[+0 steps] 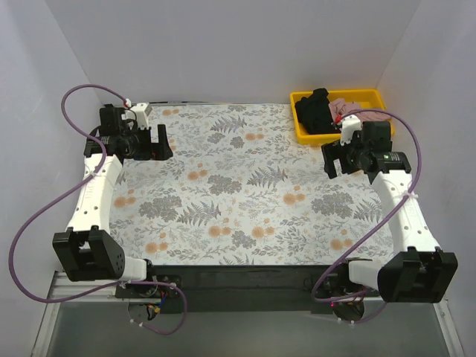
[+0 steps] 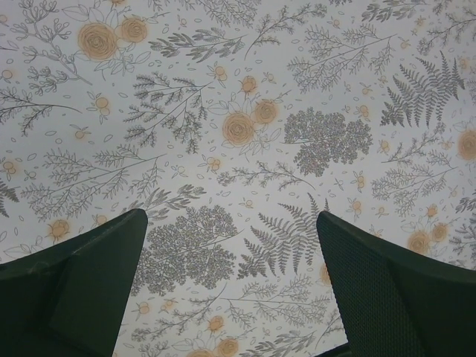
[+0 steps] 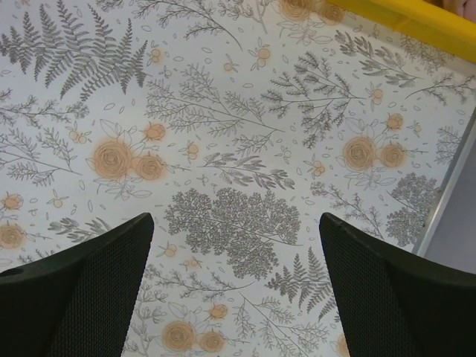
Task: Fold and stack the t-shirts
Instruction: Grab the tshirt from the pile
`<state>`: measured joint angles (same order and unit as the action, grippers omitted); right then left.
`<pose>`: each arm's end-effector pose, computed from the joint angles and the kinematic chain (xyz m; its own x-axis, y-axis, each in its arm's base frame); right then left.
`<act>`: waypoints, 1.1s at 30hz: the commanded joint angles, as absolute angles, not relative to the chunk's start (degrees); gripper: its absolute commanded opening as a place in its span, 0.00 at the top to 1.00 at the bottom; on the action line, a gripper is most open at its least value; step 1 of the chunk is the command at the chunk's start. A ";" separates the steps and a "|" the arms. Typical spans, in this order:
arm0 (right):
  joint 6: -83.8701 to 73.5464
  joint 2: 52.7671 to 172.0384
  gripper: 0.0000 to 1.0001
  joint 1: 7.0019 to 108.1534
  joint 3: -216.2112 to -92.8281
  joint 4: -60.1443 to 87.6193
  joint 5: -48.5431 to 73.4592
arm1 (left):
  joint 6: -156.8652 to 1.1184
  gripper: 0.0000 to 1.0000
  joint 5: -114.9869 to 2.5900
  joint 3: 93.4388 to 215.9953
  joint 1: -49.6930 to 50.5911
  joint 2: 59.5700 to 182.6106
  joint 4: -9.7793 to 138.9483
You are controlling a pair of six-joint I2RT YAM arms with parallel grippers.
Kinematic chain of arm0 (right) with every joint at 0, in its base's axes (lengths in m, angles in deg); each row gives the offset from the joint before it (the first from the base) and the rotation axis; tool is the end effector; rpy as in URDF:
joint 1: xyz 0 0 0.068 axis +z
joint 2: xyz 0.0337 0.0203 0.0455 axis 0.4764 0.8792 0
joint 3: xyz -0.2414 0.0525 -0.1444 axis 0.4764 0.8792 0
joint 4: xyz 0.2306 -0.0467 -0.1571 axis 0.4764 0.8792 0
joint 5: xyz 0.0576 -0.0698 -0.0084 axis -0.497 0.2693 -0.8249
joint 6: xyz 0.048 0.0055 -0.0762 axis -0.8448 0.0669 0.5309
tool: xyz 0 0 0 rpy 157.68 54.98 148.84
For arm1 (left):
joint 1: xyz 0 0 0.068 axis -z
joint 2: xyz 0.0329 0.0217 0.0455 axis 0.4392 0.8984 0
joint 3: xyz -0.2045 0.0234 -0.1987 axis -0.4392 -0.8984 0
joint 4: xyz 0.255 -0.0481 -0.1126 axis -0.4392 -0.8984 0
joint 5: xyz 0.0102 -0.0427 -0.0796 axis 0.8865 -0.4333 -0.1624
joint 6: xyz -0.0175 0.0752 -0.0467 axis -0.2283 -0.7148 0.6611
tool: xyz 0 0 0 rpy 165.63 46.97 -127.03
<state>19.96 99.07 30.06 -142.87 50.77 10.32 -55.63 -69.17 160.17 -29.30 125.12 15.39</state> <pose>0.3005 0.0221 0.3115 -0.5788 -0.3259 -0.7475 -0.3547 0.9260 -0.1291 0.3377 -0.0100 0.3256 -0.7279 -0.5611 -0.3941 -0.2652 0.7605 -0.5927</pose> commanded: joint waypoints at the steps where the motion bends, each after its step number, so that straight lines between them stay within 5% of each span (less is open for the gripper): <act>1: 22.04 103.55 0.02 29.42 -151.03 50.49 14.20 | -54.74 0.02 -69.47 162.35 -29.13 124.87 16.25; 22: 23.63 157.06 0.05 17.11 -208.77 51.64 9.64 | -48.93 0.02 -65.78 159.18 -29.04 122.15 28.74; 33: 21.08 169.38 0.01 17.20 -210.81 36.54 13.15 | -50.34 0.02 -64.90 159.10 -29.04 124.70 26.62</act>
<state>22.58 167.83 17.27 -209.25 44.67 11.78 -49.62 -65.78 158.16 -29.30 124.45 27.08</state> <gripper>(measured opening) 0.983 0.982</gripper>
